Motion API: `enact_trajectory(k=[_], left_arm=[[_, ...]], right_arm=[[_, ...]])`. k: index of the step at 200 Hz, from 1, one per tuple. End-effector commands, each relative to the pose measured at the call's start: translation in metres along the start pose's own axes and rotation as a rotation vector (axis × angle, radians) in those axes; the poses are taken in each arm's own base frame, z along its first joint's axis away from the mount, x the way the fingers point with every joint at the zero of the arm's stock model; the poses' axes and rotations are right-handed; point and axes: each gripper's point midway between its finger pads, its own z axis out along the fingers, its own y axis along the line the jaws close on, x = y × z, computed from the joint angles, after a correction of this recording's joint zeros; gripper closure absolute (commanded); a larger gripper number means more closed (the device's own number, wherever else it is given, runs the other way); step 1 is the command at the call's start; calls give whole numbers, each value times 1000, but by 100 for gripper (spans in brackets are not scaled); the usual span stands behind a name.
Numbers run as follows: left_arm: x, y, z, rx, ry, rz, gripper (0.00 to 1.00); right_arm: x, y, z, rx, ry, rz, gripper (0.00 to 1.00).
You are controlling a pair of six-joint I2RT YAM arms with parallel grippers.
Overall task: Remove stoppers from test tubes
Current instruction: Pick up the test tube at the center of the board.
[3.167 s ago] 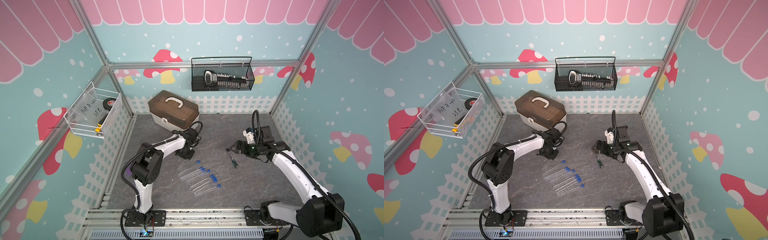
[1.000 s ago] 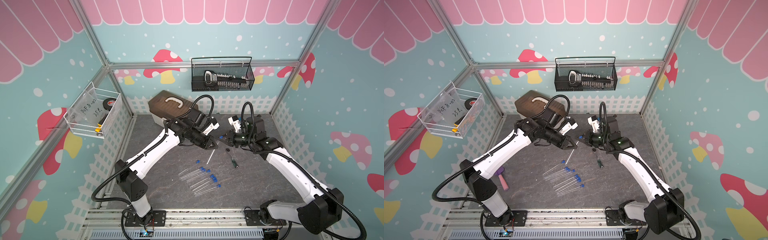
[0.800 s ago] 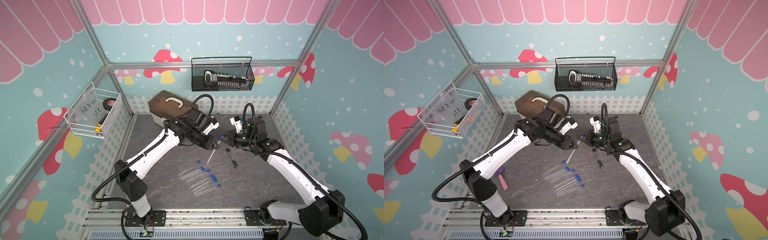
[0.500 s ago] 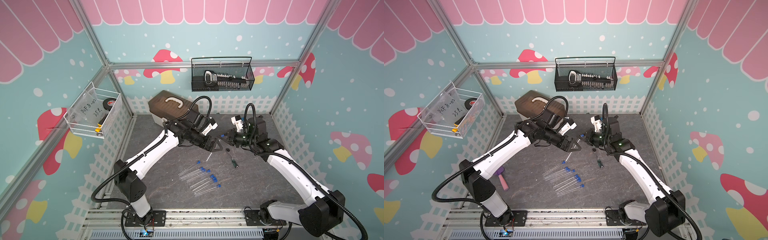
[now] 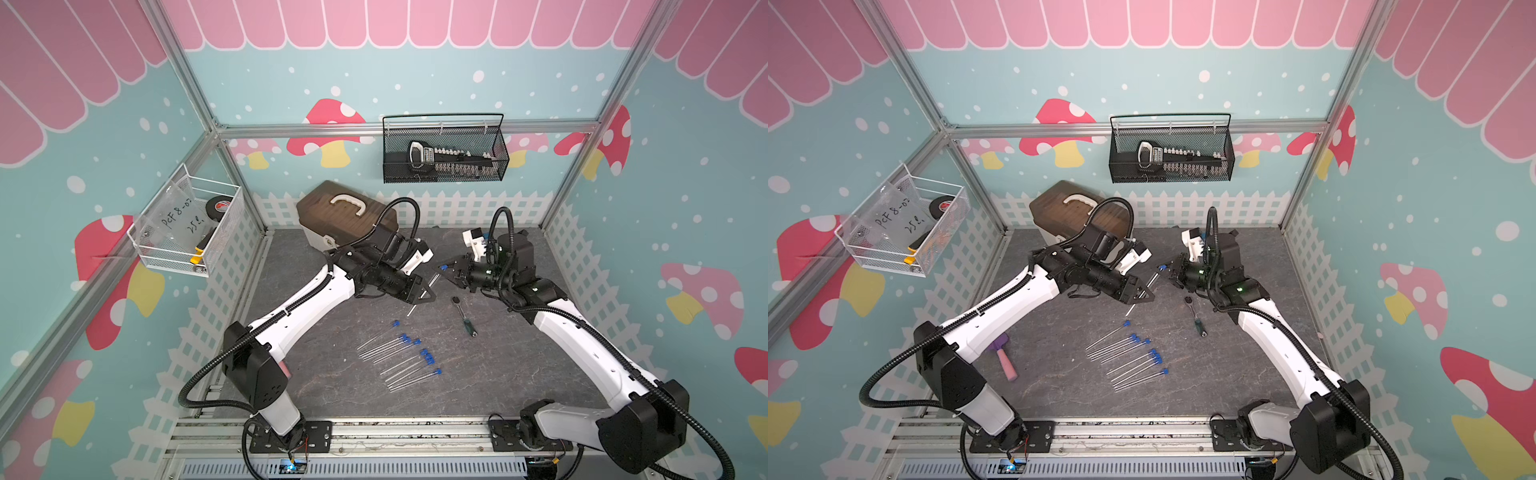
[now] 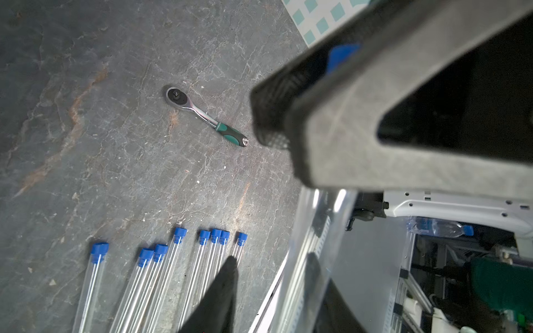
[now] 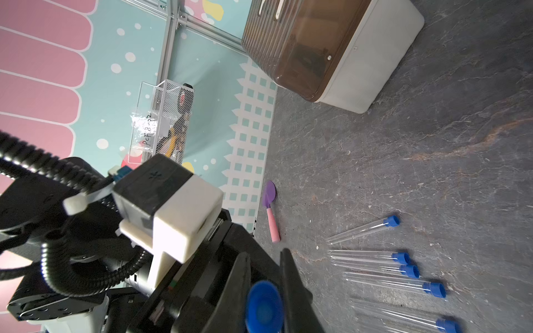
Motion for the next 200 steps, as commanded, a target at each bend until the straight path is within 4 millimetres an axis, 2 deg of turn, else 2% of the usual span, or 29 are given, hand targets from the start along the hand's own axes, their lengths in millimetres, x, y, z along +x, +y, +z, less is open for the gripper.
enact_trajectory(k=[1, 25, 60, 86, 117, 146, 155, 162, 167, 178, 187, 200], left_arm=[[-10, -5, -11, -4, -41, 36, 66], [-12, -5, -9, 7, -36, 31, 62], [-17, -4, -10, -4, -44, 42, 72], [-12, 0, -11, -35, -12, 58, 100], [-4, 10, -13, -91, 24, 71, 100], [1, 18, -15, -139, 41, 117, 100], [6, 13, -16, -109, 63, 180, 100], [9, 16, -16, -137, 71, 213, 100], [10, 19, -17, -169, 70, 241, 100], [13, 22, -19, -215, 70, 315, 100], [17, 21, -21, -231, 75, 382, 100], [20, 20, -22, -252, 82, 452, 100]], right_arm=[[4, 2, 2, -32, 19, 21, 89], [5, 0, 3, -37, 15, 34, 88], [7, -1, 4, -40, 20, 38, 86], [6, -2, 3, -34, 15, 31, 76], [7, -4, 4, -26, 18, 26, 60], [6, -9, -9, 58, 44, -13, 31], [5, -12, -19, 120, 54, -33, 29], [3, -14, -26, 171, 55, -76, 26], [9, -23, -32, 235, 81, -72, 23], [15, -27, -41, 297, 130, -111, 20], [25, -26, -43, 290, 194, -85, 20], [44, -14, -39, 183, 287, -20, 21]])
